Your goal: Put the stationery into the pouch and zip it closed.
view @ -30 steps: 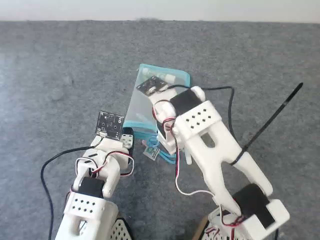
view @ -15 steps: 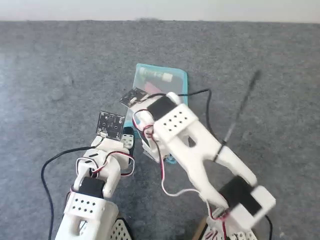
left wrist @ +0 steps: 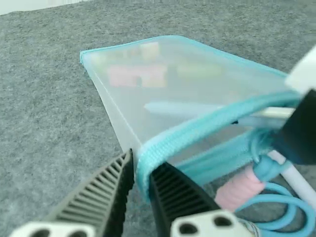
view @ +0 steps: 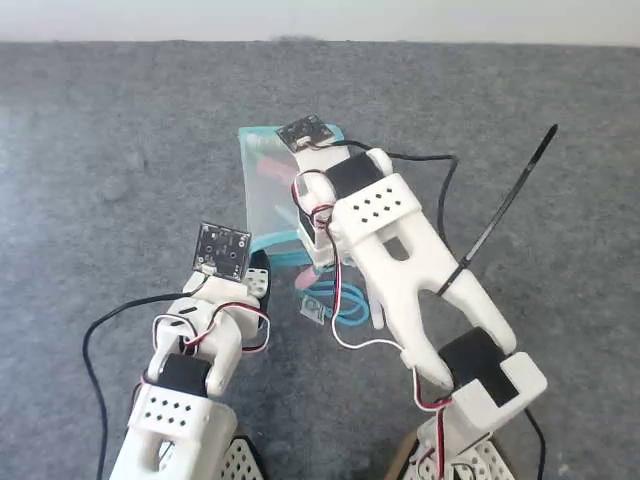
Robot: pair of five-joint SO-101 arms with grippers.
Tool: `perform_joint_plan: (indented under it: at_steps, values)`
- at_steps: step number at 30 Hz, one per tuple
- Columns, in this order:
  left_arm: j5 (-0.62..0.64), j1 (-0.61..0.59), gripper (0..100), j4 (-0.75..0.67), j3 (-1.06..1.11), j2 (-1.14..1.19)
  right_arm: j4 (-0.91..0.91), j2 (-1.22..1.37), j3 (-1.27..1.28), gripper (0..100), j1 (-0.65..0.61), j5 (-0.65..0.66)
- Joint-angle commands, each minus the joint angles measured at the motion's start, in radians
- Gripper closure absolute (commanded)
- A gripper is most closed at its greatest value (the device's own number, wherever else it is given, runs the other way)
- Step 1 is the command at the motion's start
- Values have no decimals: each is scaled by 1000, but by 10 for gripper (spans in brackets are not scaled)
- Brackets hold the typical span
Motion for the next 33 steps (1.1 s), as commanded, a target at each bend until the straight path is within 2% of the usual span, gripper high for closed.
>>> perform_joint_plan:
  at_steps: [1, 18, 25, 27, 33]
  values:
    - [2, 5, 989, -29, -16, -17, -19, -19, -63, 991, 19, -15]
    - [3, 8, 989, -32, -16, -14, -87, -8, -140, 981, -4, -17]
    - [3, 6, 989, -32, -16, -14, -50, -21, -143, 711, -12, 8]
    - [3, 6, 989, -32, -16, -14, -45, -22, -143, 696, -12, 8]
    - [3, 6, 989, -32, -16, -17, -19, -136, -144, 740, -10, 51]
